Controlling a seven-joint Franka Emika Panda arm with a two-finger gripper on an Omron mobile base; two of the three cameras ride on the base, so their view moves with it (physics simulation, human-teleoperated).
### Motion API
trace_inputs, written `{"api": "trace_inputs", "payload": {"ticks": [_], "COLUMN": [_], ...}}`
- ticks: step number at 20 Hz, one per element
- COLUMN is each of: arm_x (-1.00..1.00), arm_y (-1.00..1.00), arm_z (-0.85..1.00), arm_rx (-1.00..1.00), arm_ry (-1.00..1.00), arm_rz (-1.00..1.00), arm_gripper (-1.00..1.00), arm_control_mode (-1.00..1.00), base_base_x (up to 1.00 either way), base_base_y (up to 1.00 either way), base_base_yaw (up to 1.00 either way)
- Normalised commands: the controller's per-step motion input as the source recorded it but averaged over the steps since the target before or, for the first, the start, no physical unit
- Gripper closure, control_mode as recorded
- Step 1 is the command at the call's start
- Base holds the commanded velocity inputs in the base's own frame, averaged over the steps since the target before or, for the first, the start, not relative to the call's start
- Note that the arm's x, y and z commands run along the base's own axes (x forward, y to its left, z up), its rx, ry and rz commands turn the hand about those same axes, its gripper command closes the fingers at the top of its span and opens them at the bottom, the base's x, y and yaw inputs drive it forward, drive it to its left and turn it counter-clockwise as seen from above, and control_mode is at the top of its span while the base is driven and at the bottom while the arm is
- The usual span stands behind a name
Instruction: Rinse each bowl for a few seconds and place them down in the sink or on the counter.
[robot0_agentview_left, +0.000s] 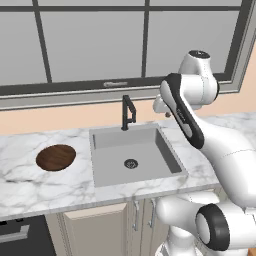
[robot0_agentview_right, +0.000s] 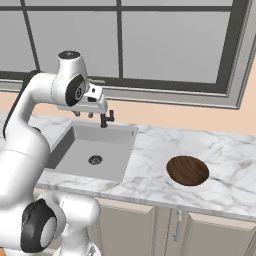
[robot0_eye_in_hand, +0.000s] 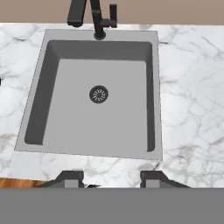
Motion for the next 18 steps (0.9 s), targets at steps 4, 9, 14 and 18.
{"api": "trace_inputs", "payload": {"ticks": [4, 9, 14, 18], "arm_x": [-0.08, -0.25, -0.31, -0.25], "arm_y": [0.01, 0.03, 0.0, 0.0], "arm_z": [0.0, 0.01, 0.0, 0.0], "arm_rx": [0.0, -0.01, -0.02, -0.03], "arm_ry": [-0.05, -0.12, -0.12, -0.12], "arm_rz": [0.0, 0.0, 0.0, 0.0], "arm_gripper": [-1.0, -1.0, -1.0, -1.0], "arm_control_mode": [-1.0, -1.0, -1.0, -1.0], "base_base_x": [0.0, 0.0, 0.0, 0.0], "base_base_y": [0.0, 0.0, 0.0, 0.0], "base_base_yaw": [0.0, 0.0, 0.0, 0.0]}}
